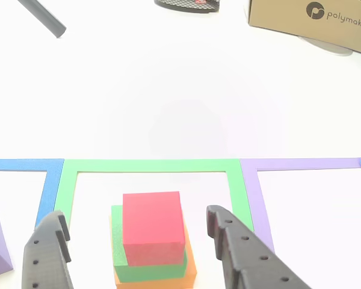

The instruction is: Tower of hanoi

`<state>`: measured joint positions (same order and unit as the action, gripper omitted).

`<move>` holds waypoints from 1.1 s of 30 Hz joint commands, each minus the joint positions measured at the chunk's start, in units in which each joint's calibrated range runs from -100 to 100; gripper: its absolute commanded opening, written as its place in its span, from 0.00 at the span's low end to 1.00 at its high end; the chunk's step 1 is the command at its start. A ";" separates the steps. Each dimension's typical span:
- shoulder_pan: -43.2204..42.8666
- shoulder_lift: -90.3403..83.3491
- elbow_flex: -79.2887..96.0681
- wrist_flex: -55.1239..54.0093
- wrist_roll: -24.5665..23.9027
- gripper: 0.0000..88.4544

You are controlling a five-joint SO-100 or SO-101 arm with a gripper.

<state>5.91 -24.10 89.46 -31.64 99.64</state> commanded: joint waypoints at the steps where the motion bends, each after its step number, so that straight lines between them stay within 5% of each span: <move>1: -0.92 0.97 -1.10 -2.37 0.36 0.27; 33: -1.79 4.12 -2.19 -3.42 0.36 0.08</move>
<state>5.09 -19.97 89.38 -33.90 99.64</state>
